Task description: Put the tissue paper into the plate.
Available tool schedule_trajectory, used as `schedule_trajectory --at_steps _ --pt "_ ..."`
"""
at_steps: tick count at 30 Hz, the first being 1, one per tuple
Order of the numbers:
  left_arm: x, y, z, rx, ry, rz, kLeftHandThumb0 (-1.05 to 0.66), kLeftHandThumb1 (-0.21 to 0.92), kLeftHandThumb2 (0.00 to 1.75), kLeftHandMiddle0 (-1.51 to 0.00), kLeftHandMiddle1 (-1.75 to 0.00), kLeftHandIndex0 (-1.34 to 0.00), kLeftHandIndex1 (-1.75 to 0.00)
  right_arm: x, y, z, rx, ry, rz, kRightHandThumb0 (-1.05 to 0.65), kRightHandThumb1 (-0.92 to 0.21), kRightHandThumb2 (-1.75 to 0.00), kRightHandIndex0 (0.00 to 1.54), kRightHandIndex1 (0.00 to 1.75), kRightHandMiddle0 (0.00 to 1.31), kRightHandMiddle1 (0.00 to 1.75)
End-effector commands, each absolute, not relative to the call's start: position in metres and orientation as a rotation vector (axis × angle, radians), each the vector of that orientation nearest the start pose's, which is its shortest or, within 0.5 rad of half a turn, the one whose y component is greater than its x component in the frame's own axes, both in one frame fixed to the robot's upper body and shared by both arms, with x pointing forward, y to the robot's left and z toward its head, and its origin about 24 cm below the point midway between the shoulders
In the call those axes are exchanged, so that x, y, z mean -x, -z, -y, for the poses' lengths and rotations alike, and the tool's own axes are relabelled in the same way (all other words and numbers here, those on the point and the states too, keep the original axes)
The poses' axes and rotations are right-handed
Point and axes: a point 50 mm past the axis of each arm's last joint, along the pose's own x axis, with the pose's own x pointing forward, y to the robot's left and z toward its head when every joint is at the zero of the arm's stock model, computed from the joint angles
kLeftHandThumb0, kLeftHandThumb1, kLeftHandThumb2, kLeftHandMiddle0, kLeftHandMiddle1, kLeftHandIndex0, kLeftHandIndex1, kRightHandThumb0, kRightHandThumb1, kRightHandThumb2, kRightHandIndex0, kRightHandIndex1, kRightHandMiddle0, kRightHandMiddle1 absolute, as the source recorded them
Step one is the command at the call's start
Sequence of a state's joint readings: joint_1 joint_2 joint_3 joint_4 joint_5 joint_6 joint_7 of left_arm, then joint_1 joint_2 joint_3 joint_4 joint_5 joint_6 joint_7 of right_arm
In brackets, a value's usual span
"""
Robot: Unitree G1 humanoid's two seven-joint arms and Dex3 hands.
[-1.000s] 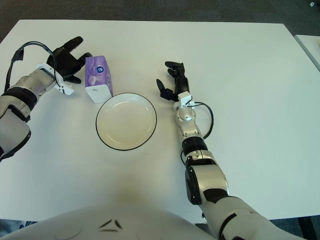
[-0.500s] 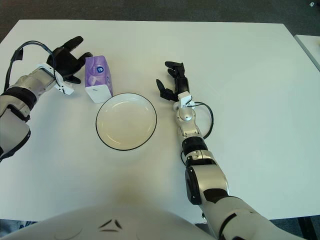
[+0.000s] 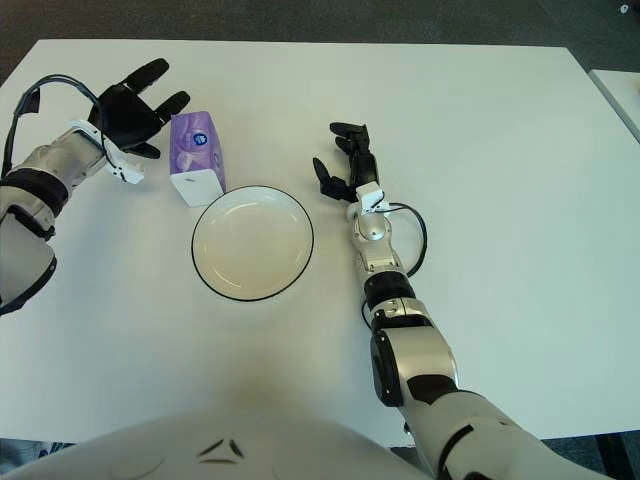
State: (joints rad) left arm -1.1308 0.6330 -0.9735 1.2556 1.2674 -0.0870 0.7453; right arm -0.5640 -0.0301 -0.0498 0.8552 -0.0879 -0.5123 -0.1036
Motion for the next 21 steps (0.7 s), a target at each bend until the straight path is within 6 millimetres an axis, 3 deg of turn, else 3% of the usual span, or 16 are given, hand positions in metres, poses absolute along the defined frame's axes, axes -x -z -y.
schedule_trajectory --at_steps 1,12,21 --pt "-0.395 -0.175 -0.226 -2.519 -0.015 0.878 -1.04 0.92 0.45 0.0 0.0 0.0 -0.02 -0.271 0.066 0.146 0.116 0.01 -0.367 -0.49 -0.59 -0.81 0.36 0.77 0.0 1.14" --pt "-0.388 -0.191 -0.219 -2.429 0.081 1.158 -1.05 0.92 0.41 0.0 0.0 0.0 0.0 -0.271 0.067 0.148 0.116 0.011 -0.368 -0.5 -0.61 -0.79 0.35 0.76 0.0 1.12" --pt "-0.387 -0.208 -0.214 -2.305 0.111 1.217 -1.05 0.92 0.38 0.0 0.0 0.0 0.0 -0.271 0.067 0.147 0.115 0.01 -0.372 -0.49 -0.61 -0.79 0.35 0.76 0.0 1.12"
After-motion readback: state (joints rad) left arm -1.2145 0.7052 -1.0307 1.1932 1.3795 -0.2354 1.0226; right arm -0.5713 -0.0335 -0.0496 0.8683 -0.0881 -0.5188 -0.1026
